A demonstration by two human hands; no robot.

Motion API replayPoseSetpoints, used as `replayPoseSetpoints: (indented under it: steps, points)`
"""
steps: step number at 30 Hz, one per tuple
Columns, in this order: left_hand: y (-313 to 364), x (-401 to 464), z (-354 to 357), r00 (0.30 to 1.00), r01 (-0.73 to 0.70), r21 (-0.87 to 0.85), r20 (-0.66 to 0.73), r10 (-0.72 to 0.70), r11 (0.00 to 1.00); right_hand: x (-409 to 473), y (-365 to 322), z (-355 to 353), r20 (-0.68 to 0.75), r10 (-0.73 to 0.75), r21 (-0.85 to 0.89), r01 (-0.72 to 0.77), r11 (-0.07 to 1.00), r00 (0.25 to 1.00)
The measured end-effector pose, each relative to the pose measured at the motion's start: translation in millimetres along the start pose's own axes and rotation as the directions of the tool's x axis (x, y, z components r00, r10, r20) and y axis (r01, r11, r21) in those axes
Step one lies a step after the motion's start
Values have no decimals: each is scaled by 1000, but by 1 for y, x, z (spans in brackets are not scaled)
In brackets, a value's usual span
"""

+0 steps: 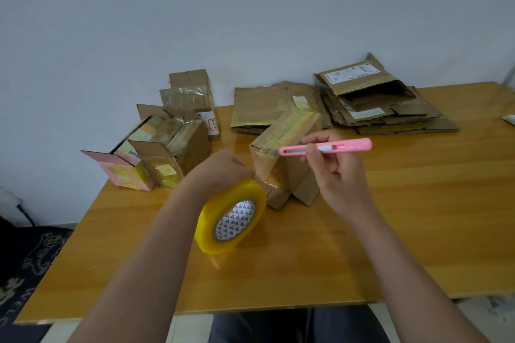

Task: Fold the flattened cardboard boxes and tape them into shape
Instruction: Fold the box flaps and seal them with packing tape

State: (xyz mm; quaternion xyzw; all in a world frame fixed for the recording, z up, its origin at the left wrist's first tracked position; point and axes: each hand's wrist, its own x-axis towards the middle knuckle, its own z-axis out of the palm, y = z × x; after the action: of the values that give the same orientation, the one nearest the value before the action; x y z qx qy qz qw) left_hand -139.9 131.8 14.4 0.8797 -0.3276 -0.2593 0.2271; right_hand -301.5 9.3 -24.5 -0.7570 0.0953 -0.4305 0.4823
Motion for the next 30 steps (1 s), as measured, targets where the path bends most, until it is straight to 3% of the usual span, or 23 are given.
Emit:
replayPoseSetpoints:
  steps: [11, 17, 22, 30]
  points:
    - [0, 3, 0, 998, 4, -44, -56, -7, 999, 13, 31, 24, 77, -91, -99, 99, 990, 993]
    - [3, 8, 1, 998, 3, -10, -55, -3, 1000, 8, 37, 19, 205, -66, -223, 112, 968, 977]
    - [4, 6, 0, 999, 1, -16, -46, -2, 1000, 10, 33, 10, 86, -3, -132, 14, 991, 996]
    - [6, 2, 1, 998, 5, -27, -59, -6, 1000, 15, 18, 27, 61, -65, -84, 70, 994, 996]
